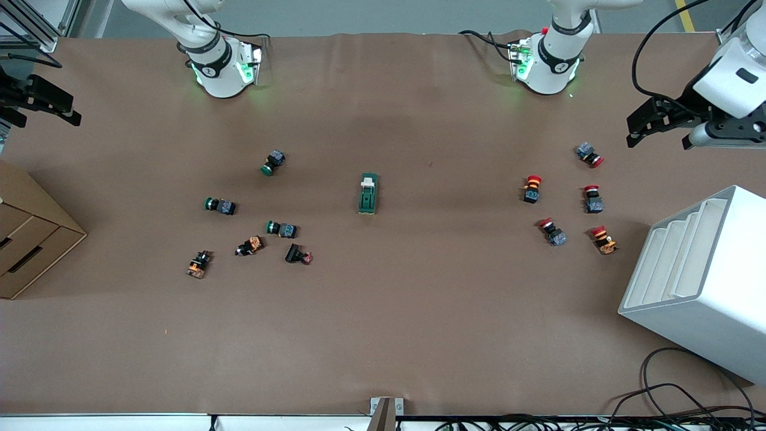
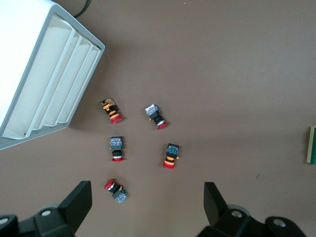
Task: Close load switch with both arms
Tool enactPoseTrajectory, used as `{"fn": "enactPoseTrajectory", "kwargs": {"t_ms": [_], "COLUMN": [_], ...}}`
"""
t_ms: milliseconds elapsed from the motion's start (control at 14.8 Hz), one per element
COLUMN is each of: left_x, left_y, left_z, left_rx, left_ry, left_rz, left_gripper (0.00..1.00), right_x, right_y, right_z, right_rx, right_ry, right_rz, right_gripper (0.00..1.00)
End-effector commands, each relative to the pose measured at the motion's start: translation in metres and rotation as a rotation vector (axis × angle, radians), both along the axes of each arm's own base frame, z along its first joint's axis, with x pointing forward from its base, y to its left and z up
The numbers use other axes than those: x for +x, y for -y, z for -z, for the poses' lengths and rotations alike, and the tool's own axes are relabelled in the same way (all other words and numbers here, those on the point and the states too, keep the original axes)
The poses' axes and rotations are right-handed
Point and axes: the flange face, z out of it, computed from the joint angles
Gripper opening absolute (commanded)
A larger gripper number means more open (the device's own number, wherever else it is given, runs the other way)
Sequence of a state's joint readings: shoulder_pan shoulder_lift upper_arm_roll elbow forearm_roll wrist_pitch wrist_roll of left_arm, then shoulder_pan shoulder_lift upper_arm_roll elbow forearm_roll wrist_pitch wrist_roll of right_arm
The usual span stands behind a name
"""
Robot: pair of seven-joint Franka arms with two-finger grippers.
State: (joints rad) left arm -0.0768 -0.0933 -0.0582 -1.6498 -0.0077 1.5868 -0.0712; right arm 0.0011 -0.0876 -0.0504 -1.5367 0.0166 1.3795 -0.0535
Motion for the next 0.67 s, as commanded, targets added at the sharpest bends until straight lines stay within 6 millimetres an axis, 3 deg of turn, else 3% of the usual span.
{"fn": "enactPoseTrajectory", "kwargs": {"t_ms": [0, 270, 337, 472, 539, 607], "left_x": [-0.005, -0.002, 0.007, 0.011, 0.015, 0.013], "left_y": [-0.001, 0.000, 0.016, 0.053, 0.071, 0.106], "left_z": [-0.006, -0.010, -0.009, 0.013, 0.026, 0.034], "left_rx": [0.020, 0.059, 0.094, 0.097, 0.097, 0.089], "left_ry": [-0.014, 0.001, 0.006, -0.034, -0.047, -0.035], "left_rz": [0.011, 0.017, 0.050, 0.085, 0.096, 0.104], "left_gripper": [1.00, 1.00, 1.00, 1.00, 1.00, 1.00], "right_x": [-0.002, 0.002, 0.005, 0.026, 0.027, 0.028], "right_y": [-0.001, 0.003, 0.008, 0.009, 0.009, 0.011], "right_z": [-0.003, 0.001, 0.008, 0.042, 0.040, 0.042], "right_rx": [-0.015, -0.014, -0.014, -0.017, -0.022, -0.026], "right_ry": [0.007, 0.001, -0.014, -0.085, -0.075, -0.075], "right_rz": [0.006, 0.017, 0.032, 0.027, 0.026, 0.028], "right_gripper": [1.00, 1.00, 1.00, 1.00, 1.00, 1.00]}}
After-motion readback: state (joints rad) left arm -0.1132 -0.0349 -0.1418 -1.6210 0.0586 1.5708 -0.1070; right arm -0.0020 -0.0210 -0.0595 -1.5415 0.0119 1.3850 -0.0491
